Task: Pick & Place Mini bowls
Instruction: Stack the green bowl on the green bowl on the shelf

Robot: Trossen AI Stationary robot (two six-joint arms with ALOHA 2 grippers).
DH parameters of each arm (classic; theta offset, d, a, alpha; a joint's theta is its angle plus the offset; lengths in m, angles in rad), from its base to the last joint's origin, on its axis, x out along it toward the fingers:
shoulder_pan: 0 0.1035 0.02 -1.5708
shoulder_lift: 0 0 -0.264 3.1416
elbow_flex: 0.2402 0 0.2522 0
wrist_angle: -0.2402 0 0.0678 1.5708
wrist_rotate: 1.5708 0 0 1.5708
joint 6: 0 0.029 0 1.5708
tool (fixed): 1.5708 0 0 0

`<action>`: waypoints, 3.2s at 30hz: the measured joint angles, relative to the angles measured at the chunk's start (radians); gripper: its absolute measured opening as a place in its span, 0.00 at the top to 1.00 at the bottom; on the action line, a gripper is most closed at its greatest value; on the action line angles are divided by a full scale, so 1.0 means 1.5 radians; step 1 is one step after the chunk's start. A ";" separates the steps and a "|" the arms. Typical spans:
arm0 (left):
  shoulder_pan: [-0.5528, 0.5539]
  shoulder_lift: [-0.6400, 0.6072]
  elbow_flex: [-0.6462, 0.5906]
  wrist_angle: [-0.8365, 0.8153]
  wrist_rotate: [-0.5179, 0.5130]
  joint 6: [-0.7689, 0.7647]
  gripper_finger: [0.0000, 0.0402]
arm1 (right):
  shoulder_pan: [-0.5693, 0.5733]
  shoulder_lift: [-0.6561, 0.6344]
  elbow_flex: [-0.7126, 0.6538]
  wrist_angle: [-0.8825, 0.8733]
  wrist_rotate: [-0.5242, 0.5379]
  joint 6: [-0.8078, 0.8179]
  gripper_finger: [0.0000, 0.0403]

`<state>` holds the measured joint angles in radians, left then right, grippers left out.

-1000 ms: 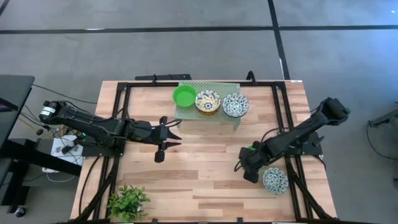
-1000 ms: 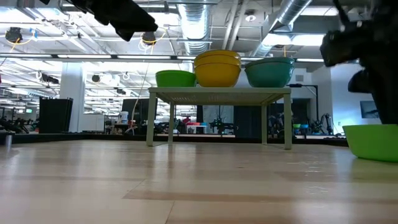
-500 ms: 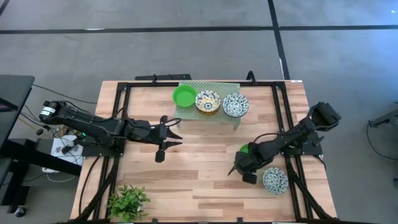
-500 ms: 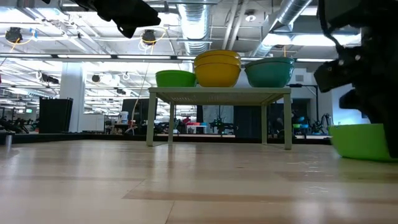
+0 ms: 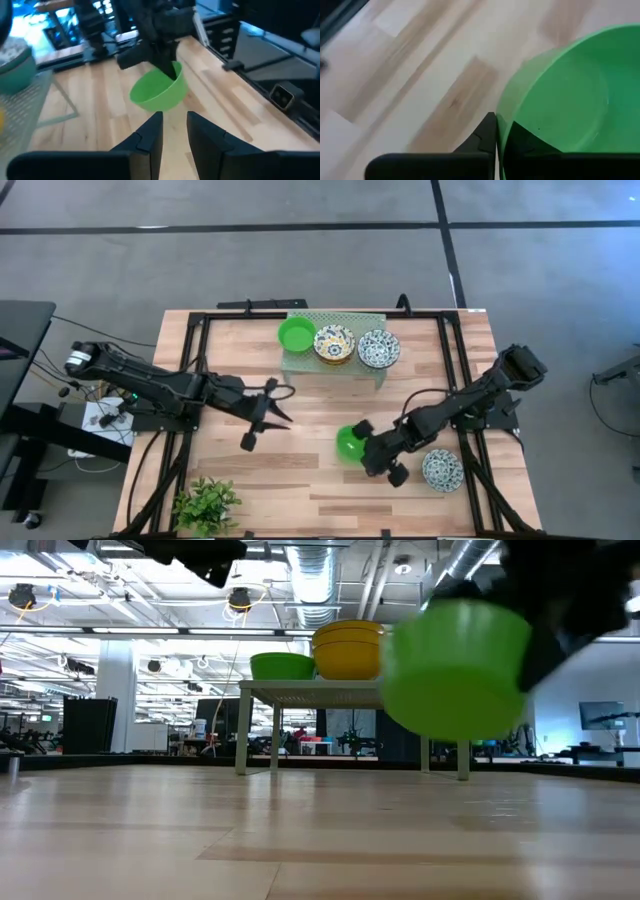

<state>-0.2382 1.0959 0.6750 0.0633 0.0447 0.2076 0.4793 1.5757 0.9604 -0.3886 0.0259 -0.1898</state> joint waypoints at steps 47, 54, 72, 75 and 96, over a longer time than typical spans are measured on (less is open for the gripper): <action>0.001 0.296 0.063 0.075 0.017 0.173 0.74 | -0.166 0.148 0.147 -0.018 -0.071 -0.483 0.98; 0.002 0.295 0.063 0.057 0.019 0.173 0.81 | -0.166 0.148 0.189 -0.056 -0.074 -0.379 0.94; 0.003 0.298 0.063 0.050 0.013 0.152 0.97 | -0.169 0.143 0.203 -0.039 -0.047 -0.292 0.65; 0.002 0.297 0.063 0.042 0.012 0.126 0.97 | -0.161 0.132 0.203 -0.035 -0.028 -0.281 0.61; -0.110 0.098 0.062 -0.019 -0.259 0.016 0.98 | -0.096 -0.080 0.202 -0.263 0.072 0.193 0.65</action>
<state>-0.4039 1.2426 0.7685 0.0342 -0.3440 0.2319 0.3357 1.4559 1.2629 -0.7838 0.1339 0.0997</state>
